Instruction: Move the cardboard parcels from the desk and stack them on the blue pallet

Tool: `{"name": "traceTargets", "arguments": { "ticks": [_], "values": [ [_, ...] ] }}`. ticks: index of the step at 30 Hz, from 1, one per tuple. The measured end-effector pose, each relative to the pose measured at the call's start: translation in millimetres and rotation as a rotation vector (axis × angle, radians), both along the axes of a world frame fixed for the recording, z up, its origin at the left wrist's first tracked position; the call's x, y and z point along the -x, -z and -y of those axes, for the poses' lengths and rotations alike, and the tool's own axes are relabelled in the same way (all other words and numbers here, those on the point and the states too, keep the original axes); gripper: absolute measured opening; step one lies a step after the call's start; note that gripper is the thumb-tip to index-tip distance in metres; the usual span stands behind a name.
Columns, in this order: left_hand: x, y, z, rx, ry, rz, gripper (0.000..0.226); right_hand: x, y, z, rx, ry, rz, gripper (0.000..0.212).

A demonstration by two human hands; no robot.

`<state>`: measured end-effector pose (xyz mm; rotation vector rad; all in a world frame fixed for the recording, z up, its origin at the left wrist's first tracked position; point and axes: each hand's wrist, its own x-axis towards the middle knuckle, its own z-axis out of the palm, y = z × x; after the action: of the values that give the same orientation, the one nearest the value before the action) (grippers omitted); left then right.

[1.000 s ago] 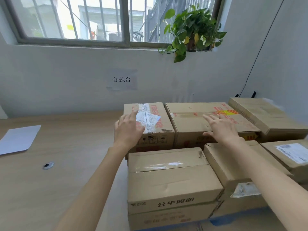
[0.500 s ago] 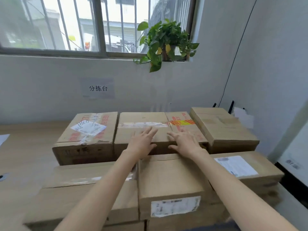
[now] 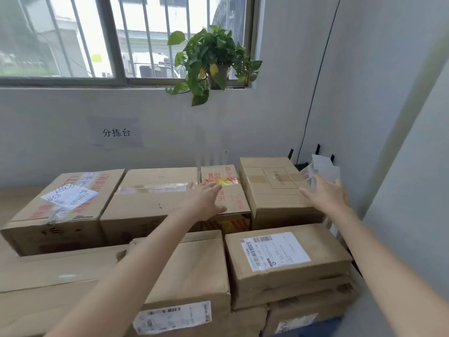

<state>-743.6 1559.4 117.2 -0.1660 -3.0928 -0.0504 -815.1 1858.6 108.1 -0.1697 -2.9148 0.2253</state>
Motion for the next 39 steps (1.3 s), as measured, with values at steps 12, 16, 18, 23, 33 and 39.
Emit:
{"name": "traceTargets", "arguments": {
  "ticks": [12,16,18,23,33,39],
  "values": [
    [29.2,42.5,-20.2,0.339,0.068,0.034,0.063,10.3,23.8,-33.9,0.061,-0.131,0.270,0.058],
    [25.7,48.5,-20.3,0.345,0.061,-0.018,0.060,10.0,24.0,-32.2,0.117,-0.161,0.261,0.057],
    [25.0,48.8,-21.3,0.322,0.053,-0.026,0.059,10.2,23.0,-33.0,0.132,-0.174,0.277,0.057],
    [26.7,46.0,-22.3,0.254,0.035,0.029,0.058,11.1,20.6,-44.4,0.186,-0.266,0.356,0.096],
    [33.5,56.0,-44.2,0.082,0.070,-0.024,0.049,7.4,30.0,-49.3,0.263,-0.338,0.354,0.076],
    [27.6,54.3,-40.5,0.078,0.099,-0.079,0.044,5.2,33.7,-47.5,0.253,-0.343,0.318,0.073]
  ]
}}
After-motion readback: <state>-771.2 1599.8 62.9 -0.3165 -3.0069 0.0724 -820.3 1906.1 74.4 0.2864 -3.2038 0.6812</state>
